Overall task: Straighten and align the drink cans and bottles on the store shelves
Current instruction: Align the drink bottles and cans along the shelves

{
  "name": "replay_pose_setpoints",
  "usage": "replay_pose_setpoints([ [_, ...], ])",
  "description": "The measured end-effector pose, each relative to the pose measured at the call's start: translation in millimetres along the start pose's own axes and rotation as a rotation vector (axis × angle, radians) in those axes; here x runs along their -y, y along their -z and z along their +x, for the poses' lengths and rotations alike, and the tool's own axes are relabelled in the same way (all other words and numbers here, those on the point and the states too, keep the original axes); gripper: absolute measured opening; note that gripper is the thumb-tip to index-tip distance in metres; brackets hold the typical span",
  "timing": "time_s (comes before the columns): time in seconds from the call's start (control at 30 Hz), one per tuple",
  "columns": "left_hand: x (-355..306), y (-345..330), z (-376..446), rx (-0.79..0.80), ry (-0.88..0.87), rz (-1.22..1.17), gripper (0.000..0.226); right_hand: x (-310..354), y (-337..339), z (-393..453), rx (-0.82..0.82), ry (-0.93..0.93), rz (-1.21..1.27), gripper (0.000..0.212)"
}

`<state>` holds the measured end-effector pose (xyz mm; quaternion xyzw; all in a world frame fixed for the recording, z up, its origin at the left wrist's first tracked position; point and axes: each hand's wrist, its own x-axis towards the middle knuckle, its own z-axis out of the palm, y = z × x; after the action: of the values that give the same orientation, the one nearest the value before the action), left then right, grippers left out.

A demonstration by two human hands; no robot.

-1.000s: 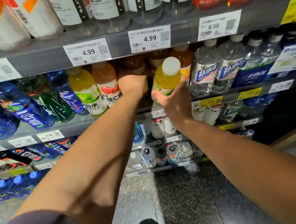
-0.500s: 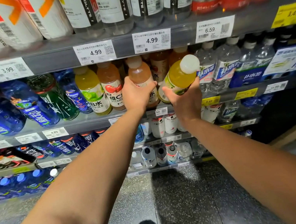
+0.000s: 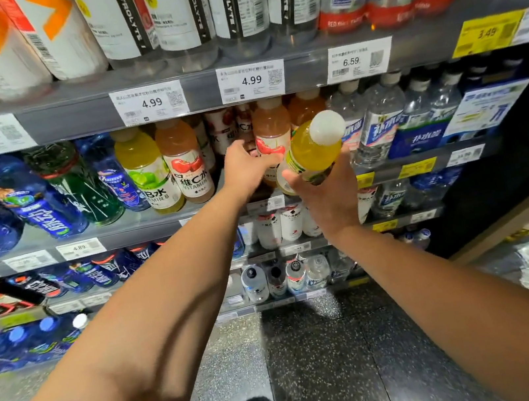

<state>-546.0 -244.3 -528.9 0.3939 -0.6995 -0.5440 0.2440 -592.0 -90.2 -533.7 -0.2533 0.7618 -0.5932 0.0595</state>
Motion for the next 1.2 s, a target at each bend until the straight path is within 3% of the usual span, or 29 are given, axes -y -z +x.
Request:
replay_pose_setpoints([
  [0.03, 2, 7, -3, -0.007, 0.009, -0.012, 0.069, 2, -6, -2, 0.010, 0.008, 0.000, 0.073],
  [0.27, 24, 60, -35, -0.271, -0.089, -0.021, 0.030, 28, -67, -7, 0.074, 0.080, 0.004, 0.069],
  [0.5, 48, 117, -42, -0.483, -0.136, 0.084, 0.022, 27, -116, 9, 0.117, 0.191, -0.067, 0.059],
  [0.57, 50, 127, -40, -0.484, -0.162, 0.101, 0.023, 29, -124, 18, 0.145, 0.136, -0.111, 0.058],
  [0.7, 50, 143, -36, -0.640, -0.214, 0.151, 0.034, 28, -133, 32, 0.157, 0.030, -0.261, 0.060],
  [0.83, 58, 154, -24, -0.590, -0.168, 0.162, 0.055, 27, -140, 36, 0.145, -0.006, -0.362, 0.065],
  [1.0, 58, 154, -17, -0.562, -0.061, 0.197, 0.058, 35, -147, 9, -0.208, 0.339, -0.390, 0.063],
  [1.1, 54, 151, -17, -0.577, -0.037, 0.219, 0.061, 42, -159, -7, -0.061, 0.413, -0.289, 0.051],
  [1.2, 52, 151, -18, -0.602, -0.020, 0.269, 0.060, 44, -178, -14, 0.053, 0.399, -0.272, 0.057],
])
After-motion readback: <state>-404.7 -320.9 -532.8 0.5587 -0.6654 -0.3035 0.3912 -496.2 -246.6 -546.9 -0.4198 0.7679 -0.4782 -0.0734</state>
